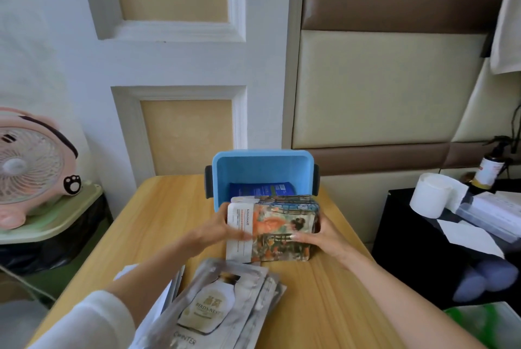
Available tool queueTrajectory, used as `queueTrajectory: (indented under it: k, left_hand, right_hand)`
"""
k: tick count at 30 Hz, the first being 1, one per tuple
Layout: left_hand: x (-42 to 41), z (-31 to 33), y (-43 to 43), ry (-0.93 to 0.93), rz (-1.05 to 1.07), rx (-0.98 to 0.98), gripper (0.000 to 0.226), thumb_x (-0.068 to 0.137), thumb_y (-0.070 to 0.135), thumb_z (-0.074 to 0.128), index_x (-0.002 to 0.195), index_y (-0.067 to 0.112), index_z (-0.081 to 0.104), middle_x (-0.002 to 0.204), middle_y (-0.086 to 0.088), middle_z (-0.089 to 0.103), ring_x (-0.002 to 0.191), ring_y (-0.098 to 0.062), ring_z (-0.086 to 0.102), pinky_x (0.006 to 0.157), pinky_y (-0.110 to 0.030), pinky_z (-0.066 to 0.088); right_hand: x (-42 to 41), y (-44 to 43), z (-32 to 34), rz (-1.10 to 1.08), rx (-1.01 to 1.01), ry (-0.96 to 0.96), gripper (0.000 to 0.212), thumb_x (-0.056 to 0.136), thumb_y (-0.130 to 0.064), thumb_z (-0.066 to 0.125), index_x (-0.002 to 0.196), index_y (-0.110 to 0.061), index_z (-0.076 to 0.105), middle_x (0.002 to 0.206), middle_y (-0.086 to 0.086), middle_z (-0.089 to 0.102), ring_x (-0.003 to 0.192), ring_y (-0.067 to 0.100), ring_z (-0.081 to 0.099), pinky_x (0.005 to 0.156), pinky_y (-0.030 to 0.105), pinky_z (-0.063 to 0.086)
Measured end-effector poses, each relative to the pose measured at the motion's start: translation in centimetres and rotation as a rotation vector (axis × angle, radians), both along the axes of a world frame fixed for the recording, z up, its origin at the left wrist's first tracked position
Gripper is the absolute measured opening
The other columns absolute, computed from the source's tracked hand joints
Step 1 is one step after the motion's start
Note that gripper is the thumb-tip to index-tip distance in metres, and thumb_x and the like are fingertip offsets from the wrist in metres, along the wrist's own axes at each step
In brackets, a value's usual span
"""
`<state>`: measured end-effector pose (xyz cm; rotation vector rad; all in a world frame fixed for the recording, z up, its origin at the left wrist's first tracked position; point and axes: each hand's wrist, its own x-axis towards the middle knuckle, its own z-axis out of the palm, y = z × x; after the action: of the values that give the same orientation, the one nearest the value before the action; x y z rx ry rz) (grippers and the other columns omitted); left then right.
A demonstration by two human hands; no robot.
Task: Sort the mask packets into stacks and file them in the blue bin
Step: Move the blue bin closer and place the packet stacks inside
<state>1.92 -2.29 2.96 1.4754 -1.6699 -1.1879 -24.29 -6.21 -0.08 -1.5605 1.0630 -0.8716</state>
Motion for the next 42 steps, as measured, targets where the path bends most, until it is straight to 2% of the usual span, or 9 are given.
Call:
queueTrajectory:
  k: [3,7,10,13,18,23,28,31,42]
  left_hand:
    - [-1.0,-1.8,0.5,0.048,-0.023,0.004,0.059,0.073,-0.001,0.074,0.119,0.019,0.042,0.103,0.001,0.059,0.097,-0.009,0.063,0.078,-0.025,0.056]
    - [-1.1,-2.9,-0.6,0.111,0.090,-0.155,0.065,0.066,0.010,0.081,0.124,0.010,0.050,0.111,-0.004,0.065,0.107,-0.020,0.063,0.089,-0.041,0.054]
    - [-1.0,-3.1,-1.1,0.125,0.013,-0.131,0.075,0.069,0.008,0.081,0.132,0.014,0.041,0.120,-0.003,0.062,0.110,-0.010,0.060,0.092,-0.028,0.052]
    - [-0.7,-3.4,-1.1,0.170,0.031,-0.055,0.091,0.056,0.026,0.089,0.131,0.019,0.037,0.124,-0.004,0.058,0.115,-0.015,0.057,0.098,-0.035,0.049]
    - [-2.1,-3.3,-1.1,0.323,0.147,-0.029,0.086,0.050,0.028,0.084,0.127,0.015,0.047,0.117,-0.008,0.063,0.110,-0.022,0.060,0.083,-0.028,0.052]
    - [-3.4,-3.1,-1.3,0.399,0.186,-0.033,0.088,0.048,0.024,0.084,0.127,0.012,0.047,0.112,-0.010,0.066,0.108,-0.027,0.059,0.097,-0.045,0.045]
    - [-3.0,-3.3,-1.6,0.297,0.160,-0.038,0.075,0.064,0.008,0.080,0.125,0.015,0.037,0.115,-0.009,0.059,0.108,-0.020,0.056,0.079,-0.026,0.048]
    - [-3.0,-3.0,-1.9,0.332,0.174,-0.054,0.070,0.070,0.005,0.078,0.125,0.014,0.036,0.114,-0.006,0.059,0.106,-0.018,0.057,0.081,-0.026,0.049]
    - [-2.9,-3.2,-2.1,0.257,0.154,-0.045,0.077,0.066,0.001,0.079,0.128,0.014,0.034,0.118,-0.010,0.058,0.112,-0.023,0.056,0.094,-0.042,0.050]
  right_hand:
    - [0.1,0.1,-0.5,0.016,0.009,-0.003,0.066,0.065,-0.005,0.083,0.118,-0.023,0.047,0.109,-0.010,0.063,0.098,-0.001,0.061,0.072,0.009,0.050]
    - [0.1,-0.4,-1.0,-0.049,-0.036,-0.036,0.066,0.064,0.007,0.080,0.122,-0.003,0.049,0.106,-0.004,0.066,0.099,0.005,0.065,0.073,0.009,0.050]
    - [0.2,-0.3,-0.6,-0.041,0.001,-0.078,0.070,0.067,0.011,0.075,0.124,-0.011,0.042,0.107,-0.006,0.062,0.104,0.007,0.060,0.071,0.006,0.048]
    - [0.3,-0.4,-0.8,-0.010,0.065,-0.120,0.076,0.068,0.014,0.072,0.127,-0.017,0.036,0.109,-0.004,0.061,0.101,0.004,0.057,0.067,0.005,0.047]
    - [1.2,-0.9,-0.7,-0.106,0.102,-0.239,0.075,0.061,0.014,0.074,0.124,-0.012,0.044,0.106,0.005,0.068,0.100,0.017,0.064,0.073,0.022,0.050]
    - [1.5,-1.9,-0.5,-0.130,0.153,-0.311,0.078,0.058,0.015,0.070,0.128,-0.005,0.043,0.113,0.013,0.068,0.111,0.029,0.061,0.095,0.045,0.048]
    - [0.4,-1.2,-0.4,-0.079,0.153,-0.231,0.085,0.049,0.002,0.070,0.128,-0.011,0.044,0.109,0.007,0.068,0.103,0.023,0.063,0.086,0.038,0.051]
    - [0.5,-1.4,-0.3,-0.086,0.158,-0.259,0.077,0.056,0.008,0.070,0.127,-0.010,0.044,0.109,0.009,0.068,0.101,0.022,0.064,0.075,0.032,0.050]
    - [0.3,-1.4,-0.3,-0.089,0.119,-0.124,0.063,0.071,0.014,0.068,0.125,-0.008,0.045,0.106,0.003,0.067,0.099,0.012,0.062,0.084,0.027,0.048]
